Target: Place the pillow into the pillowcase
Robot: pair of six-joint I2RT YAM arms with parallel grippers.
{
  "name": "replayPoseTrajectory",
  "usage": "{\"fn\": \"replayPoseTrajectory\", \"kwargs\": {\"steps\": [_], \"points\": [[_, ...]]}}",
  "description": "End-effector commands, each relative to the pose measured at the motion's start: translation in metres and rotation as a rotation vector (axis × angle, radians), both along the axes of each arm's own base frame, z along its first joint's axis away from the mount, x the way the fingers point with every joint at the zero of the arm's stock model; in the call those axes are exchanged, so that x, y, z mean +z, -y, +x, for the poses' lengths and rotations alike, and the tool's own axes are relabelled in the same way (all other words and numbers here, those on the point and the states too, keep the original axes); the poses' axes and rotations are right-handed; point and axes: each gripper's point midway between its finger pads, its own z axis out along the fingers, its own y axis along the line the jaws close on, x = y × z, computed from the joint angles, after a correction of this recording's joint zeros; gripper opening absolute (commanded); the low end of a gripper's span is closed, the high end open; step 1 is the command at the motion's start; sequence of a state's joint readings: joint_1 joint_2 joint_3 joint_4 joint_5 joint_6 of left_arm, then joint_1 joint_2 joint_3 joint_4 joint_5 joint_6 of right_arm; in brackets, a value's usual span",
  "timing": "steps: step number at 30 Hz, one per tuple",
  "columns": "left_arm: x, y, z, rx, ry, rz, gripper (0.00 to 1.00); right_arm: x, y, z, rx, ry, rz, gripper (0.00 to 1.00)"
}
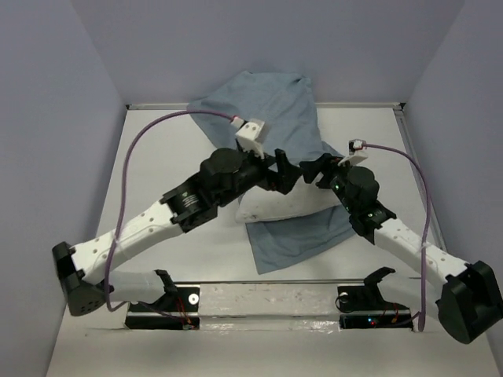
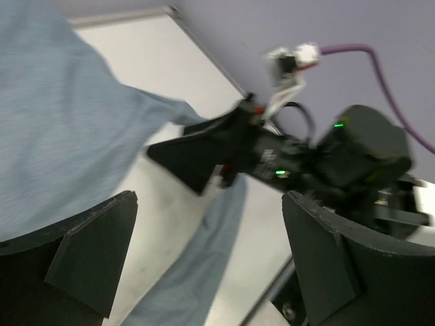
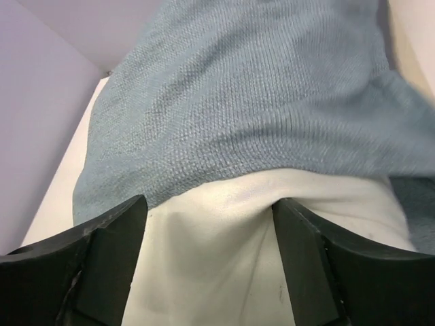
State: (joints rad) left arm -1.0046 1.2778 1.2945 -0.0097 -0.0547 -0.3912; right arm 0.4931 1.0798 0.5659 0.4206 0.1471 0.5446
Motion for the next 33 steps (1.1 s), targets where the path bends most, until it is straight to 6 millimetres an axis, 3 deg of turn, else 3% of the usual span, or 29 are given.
{"fn": "replayPoseTrajectory", "kwargs": {"steps": [1,2,3,5,6,8,9,10,11,13,14,16,17,18,20,24,27,28,31,33], "points": [[-0.036,-0.108,0.018,0.4,0.029,0.068,0.99,0.026,0.011,-0.017,0.031,-0.022,-0.135,0.81],[-0.035,-0.132,0.012,0.449,0.028,0.035,0.99,0.028,0.009,-0.022,0.058,-0.027,-0.136,0.82],[-0.075,-0.15,0.013,0.505,-0.01,0.098,0.99,0.031,0.006,-0.028,0.087,-0.031,-0.134,0.82],[-0.094,-0.178,0.01,0.57,-0.061,0.052,0.98,0.026,0.001,-0.042,0.149,-0.066,-0.135,0.83],[-0.131,-0.182,0.006,0.557,-0.114,0.093,0.97,0.023,-0.014,-0.057,0.226,-0.087,-0.143,0.83],[-0.158,-0.191,0.007,0.563,-0.18,0.062,0.94,0.015,-0.029,-0.073,0.289,-0.125,-0.185,0.83],[-0.185,-0.184,0.001,0.502,-0.226,0.067,0.93,0.023,-0.039,-0.077,0.302,-0.114,-0.202,0.83],[-0.199,-0.183,0.0,0.489,-0.254,0.07,0.93,0.019,-0.054,-0.091,0.328,-0.127,-0.254,0.84],[-0.216,-0.181,0.003,0.486,-0.28,0.059,0.93,0.012,-0.064,-0.093,0.34,-0.149,-0.305,0.84],[-0.229,-0.17,0.0,0.433,-0.314,0.045,0.92,0.02,-0.079,-0.1,0.321,-0.134,-0.383,0.85],[-0.241,-0.165,0.0,0.418,-0.339,0.057,0.92,0.009,-0.086,-0.096,0.31,-0.158,-0.431,0.86],[-0.243,-0.153,0.002,0.375,-0.348,0.019,0.92,0.003,-0.094,-0.094,0.291,-0.175,-0.483,0.86],[-0.246,-0.151,0.003,0.371,-0.352,0.018,0.92,0.01,-0.096,-0.09,0.253,-0.161,-0.508,0.87],[-0.253,-0.148,0.006,0.37,-0.363,0.024,0.92,-0.002,-0.109,-0.092,0.266,-0.17,-0.561,0.88],[-0.264,-0.143,0.006,0.357,-0.384,0.033,0.91,0.002,-0.117,-0.088,0.225,-0.146,-0.626,0.91],[-0.271,-0.131,0.013,0.331,-0.391,0.017,0.91,-0.023,-0.108,-0.061,0.066,-0.164,-0.809,0.98],[-0.279,-0.123,0.015,0.312,-0.407,0.008,0.88,-0.038,-0.1,-0.047,0.001,-0.183,-0.879,0.75],[-0.282,-0.122,0.015,0.311,-0.412,0.011,0.85,-0.041,-0.095,-0.041,-0.021,-0.199,-0.875,0.48],[-0.289,-0.116,0.022,0.312,-0.416,0.02,0.77,-0.039,-0.085,-0.037,-0.05,-0.21,-0.841,0.0],[-0.299,-0.111,0.02,0.285,-0.438,0.033,0.66,-0.018,-0.081,-0.036,-0.067,-0.178,-0.763,0.0]]}}
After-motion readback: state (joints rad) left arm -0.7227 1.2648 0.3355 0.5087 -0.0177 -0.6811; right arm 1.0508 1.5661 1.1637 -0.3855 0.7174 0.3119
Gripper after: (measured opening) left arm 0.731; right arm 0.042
